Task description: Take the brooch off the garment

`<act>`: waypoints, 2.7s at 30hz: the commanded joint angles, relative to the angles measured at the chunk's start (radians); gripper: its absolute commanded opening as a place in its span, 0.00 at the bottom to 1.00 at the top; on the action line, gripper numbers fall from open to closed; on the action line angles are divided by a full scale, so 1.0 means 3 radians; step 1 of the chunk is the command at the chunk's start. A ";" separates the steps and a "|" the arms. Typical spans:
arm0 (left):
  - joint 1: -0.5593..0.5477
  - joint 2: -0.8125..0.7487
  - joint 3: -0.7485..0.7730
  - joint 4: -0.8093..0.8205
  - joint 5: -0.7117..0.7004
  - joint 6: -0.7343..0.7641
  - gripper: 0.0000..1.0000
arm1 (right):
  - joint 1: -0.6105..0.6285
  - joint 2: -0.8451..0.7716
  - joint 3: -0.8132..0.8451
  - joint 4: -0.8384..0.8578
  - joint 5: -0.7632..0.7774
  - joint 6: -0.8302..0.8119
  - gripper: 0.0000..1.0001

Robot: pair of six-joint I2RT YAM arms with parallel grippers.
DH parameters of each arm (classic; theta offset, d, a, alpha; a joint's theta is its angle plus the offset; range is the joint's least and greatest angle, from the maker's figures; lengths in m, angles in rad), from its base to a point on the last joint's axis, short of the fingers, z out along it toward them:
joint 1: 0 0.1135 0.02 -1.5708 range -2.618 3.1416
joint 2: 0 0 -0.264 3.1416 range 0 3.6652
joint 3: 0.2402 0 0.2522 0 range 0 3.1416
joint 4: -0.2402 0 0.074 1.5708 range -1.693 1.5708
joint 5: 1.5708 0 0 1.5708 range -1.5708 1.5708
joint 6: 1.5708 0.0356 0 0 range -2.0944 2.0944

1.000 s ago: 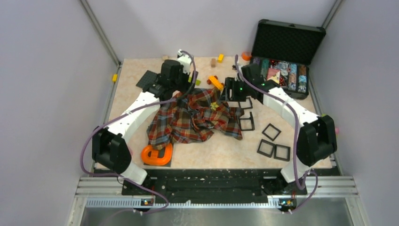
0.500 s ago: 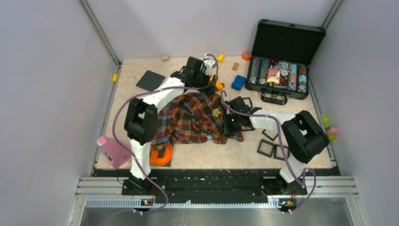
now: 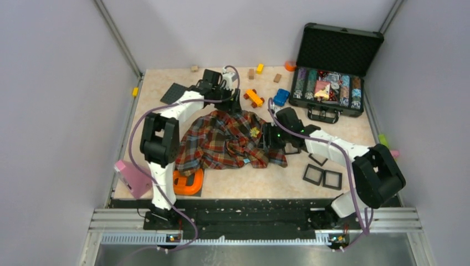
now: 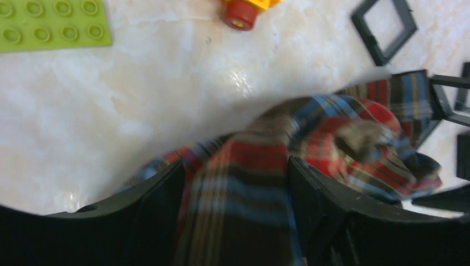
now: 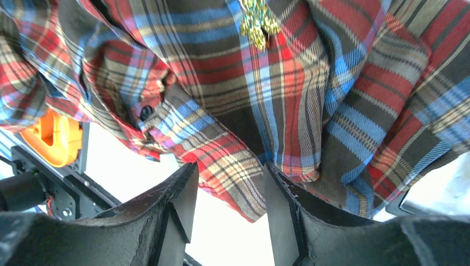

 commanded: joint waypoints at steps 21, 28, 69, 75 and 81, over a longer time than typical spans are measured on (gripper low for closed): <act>-0.0745 -0.1991 -0.1914 0.0822 -0.0922 -0.0325 0.69 | -0.0306 0.0835 0.1061 -0.0093 0.0426 -0.0336 0.51; -0.0744 -0.1960 -0.1965 0.0818 -0.0730 -0.0236 0.68 | -0.0344 0.1063 0.1118 -0.0041 0.0063 -0.0346 0.42; -0.0868 -0.2951 -0.2745 0.2041 -0.0422 -0.0326 0.46 | -0.0391 -0.0080 0.1045 0.0363 -0.1638 0.0715 0.00; -0.0867 -0.2839 -0.2665 0.2091 -0.0575 -0.0382 0.41 | -0.0355 -0.0064 0.1051 0.0390 -0.1644 0.0714 0.00; -0.0871 -0.2714 -0.2507 0.2075 -0.0772 -0.0621 0.34 | -0.0329 -0.0060 0.1029 0.0429 -0.1630 0.0703 0.00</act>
